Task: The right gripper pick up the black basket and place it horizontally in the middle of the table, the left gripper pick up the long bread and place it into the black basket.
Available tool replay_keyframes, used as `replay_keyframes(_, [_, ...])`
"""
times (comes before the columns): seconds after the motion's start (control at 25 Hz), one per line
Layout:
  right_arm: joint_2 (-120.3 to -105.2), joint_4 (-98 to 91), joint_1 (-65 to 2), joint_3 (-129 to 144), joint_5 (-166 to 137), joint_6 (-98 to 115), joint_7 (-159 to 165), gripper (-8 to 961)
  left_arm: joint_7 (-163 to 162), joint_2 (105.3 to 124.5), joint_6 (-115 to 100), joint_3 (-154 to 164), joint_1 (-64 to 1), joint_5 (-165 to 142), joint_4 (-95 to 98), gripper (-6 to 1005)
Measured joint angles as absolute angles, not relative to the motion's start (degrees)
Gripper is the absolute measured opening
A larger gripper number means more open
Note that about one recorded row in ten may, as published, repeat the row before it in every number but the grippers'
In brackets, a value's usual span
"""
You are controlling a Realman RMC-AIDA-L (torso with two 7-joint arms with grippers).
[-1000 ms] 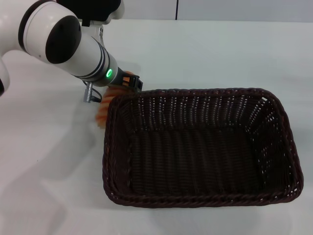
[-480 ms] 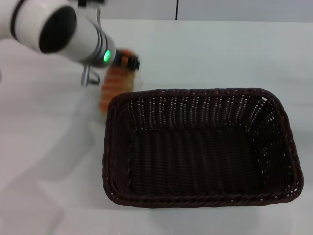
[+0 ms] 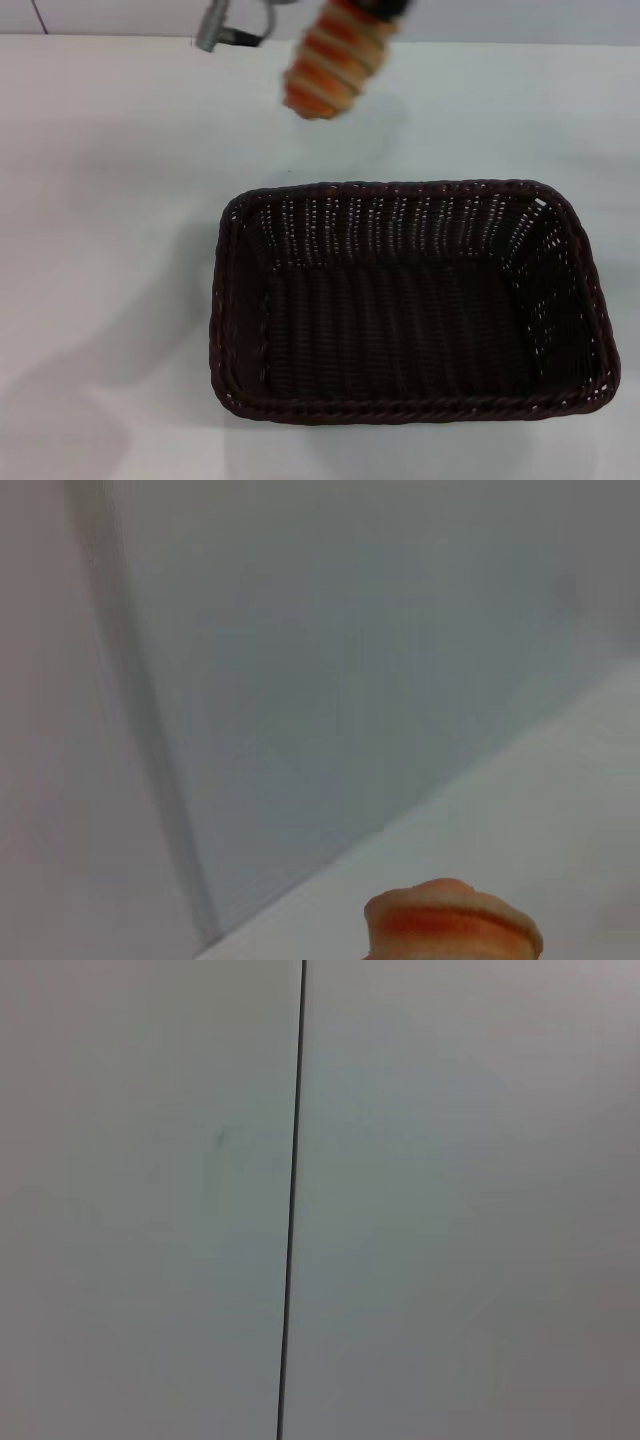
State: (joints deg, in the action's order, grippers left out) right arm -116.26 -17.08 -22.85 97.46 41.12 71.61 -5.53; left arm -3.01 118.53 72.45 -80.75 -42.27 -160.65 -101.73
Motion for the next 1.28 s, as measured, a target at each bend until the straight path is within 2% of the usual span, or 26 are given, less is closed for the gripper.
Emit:
replay_keyframes(0.24, [-115.72, -17.1, -23.2, 97.5, 41.2, 71.5, -5.5, 318, 2.7, 118.42, 77.1, -78.4, -39.9, -149.4, -110.0, 420])
replay_keyframes(0.4, [-115.5, -17.3, -23.3, 97.5, 41.3, 71.5, -5.5, 318, 11.9, 118.46, 77.4, -76.2, -34.1, -138.6, -110.8, 393])
replay_keyframes(0.68, [-115.26, -17.6, -23.5, 97.5, 41.2, 71.8, -5.5, 318, 16.2, 118.39, 73.5, -72.4, -28.3, -137.4, -110.4, 384])
replay_keyframes(0.92, [-115.07, -18.2, -23.8, 97.5, 41.2, 71.6, -5.5, 318, 16.8, 118.47, 71.5, -72.2, -26.9, -137.7, -110.2, 597])
replay_keyframes(1.12, [-115.02, -18.2, -24.0, 96.6, 41.4, 71.5, -5.5, 318, 15.0, 118.44, 64.4, -72.6, -24.2, -144.2, -108.8, 829])
replay_keyframes(1.2, [-115.07, -18.3, -24.0, 95.7, 41.5, 71.5, -5.5, 318, 12.6, 118.38, 51.1, -72.9, -19.4, -152.3, -105.4, 840])
replay_keyframes(1.28, [-115.08, -18.3, -24.1, 95.5, 41.5, 71.6, -5.5, 318, 12.3, 118.39, 45.6, -73.1, -17.8, -154.0, -103.5, 851])
